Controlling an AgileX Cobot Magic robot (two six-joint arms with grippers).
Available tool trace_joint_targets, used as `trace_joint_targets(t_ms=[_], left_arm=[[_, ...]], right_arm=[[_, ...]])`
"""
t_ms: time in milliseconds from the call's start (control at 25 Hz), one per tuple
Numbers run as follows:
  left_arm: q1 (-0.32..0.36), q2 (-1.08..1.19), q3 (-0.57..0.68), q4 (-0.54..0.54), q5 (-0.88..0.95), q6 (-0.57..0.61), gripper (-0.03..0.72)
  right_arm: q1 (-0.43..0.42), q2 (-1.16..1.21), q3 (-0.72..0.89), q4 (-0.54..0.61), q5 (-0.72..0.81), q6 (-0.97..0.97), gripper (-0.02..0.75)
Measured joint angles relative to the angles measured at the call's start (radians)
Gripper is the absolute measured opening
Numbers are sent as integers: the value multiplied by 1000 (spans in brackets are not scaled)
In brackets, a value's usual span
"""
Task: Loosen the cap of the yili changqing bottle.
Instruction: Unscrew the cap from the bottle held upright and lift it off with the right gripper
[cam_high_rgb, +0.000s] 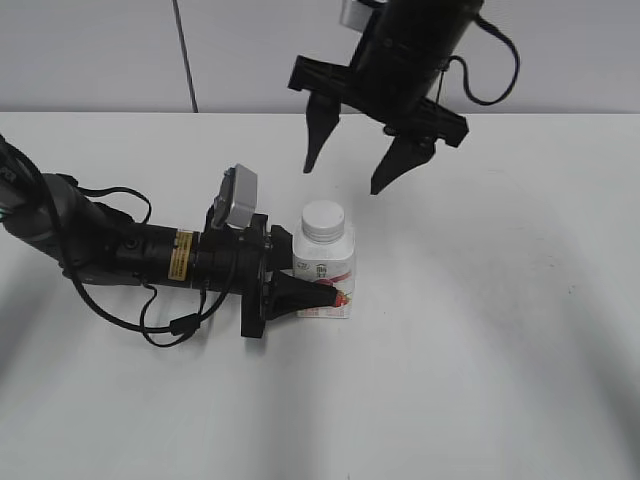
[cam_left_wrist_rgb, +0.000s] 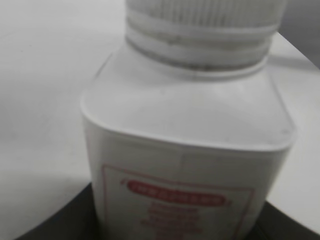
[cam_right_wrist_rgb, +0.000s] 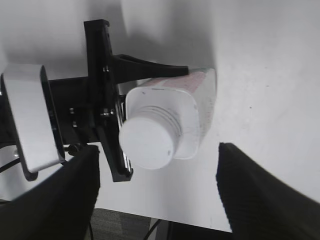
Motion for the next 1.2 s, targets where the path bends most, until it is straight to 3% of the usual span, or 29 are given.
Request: trace_joint_targets(t_ms=[320,1200], left_arm=[[-1,0,0,2,0,0,373],[-1,0,0,3,2,0,372]], right_arm=[[64,67,-93,-4,1,18,571],[83,146,-85,-50,2,21,569]])
